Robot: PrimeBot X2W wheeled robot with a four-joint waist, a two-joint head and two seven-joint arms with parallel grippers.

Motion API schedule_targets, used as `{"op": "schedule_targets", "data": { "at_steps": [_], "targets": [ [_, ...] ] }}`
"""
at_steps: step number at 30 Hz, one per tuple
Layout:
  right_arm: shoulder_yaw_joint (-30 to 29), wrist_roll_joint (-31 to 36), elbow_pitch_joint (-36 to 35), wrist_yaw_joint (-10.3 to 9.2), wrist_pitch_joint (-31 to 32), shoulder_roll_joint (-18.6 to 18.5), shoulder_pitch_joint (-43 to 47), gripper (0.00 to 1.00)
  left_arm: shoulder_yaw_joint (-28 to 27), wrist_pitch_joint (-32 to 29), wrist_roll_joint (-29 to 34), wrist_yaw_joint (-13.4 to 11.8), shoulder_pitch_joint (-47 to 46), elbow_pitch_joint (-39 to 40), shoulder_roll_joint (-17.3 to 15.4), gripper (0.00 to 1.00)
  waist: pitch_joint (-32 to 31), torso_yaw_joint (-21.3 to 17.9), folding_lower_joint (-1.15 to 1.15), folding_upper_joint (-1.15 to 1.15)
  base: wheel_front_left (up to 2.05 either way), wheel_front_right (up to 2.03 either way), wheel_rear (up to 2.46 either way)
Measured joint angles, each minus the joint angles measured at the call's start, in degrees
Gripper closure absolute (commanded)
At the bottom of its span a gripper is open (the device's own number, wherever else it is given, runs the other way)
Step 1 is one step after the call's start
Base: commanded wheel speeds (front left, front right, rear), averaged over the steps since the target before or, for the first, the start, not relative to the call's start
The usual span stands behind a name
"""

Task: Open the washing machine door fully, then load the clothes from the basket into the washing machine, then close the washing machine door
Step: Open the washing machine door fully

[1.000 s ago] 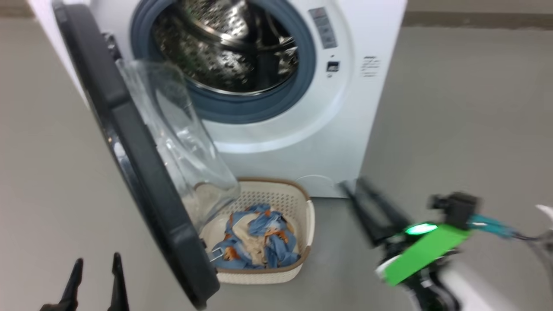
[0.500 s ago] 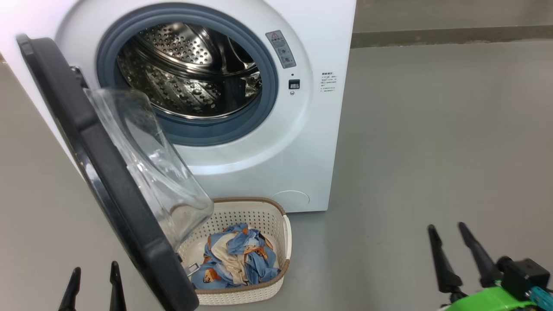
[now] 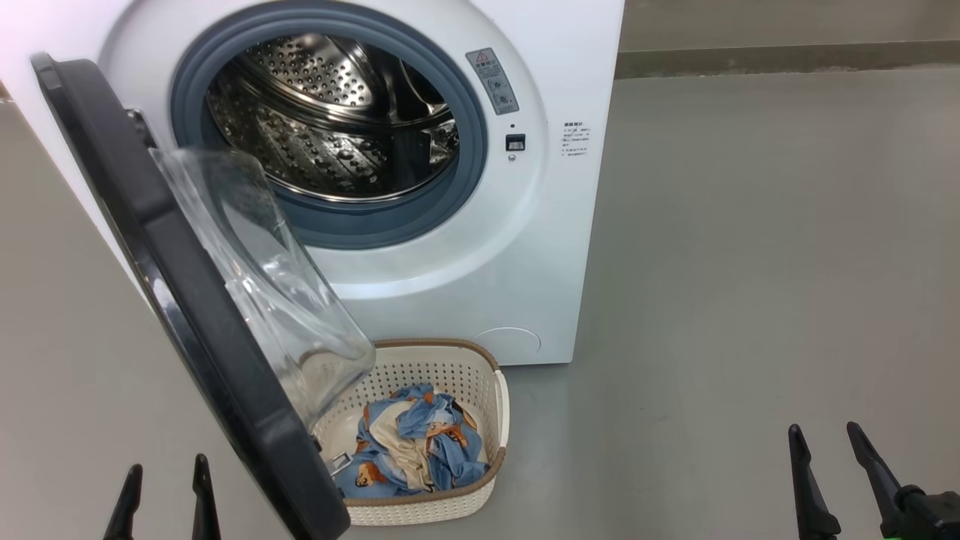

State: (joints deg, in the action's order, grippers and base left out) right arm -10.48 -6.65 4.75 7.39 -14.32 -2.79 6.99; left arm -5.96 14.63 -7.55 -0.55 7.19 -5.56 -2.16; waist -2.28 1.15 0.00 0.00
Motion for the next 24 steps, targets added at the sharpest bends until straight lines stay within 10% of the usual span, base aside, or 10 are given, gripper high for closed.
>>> {"op": "schedule_targets", "data": {
  "at_steps": [24],
  "targets": [
    [1.35,1.07,2.35,0.01,0.00,0.07,-1.22,0.00,0.31,0.00,0.16,0.55,0.10,-0.05,0.00,0.00,0.33,2.20,0.00,0.00,0.00,0.00,0.00]
  ]
}}
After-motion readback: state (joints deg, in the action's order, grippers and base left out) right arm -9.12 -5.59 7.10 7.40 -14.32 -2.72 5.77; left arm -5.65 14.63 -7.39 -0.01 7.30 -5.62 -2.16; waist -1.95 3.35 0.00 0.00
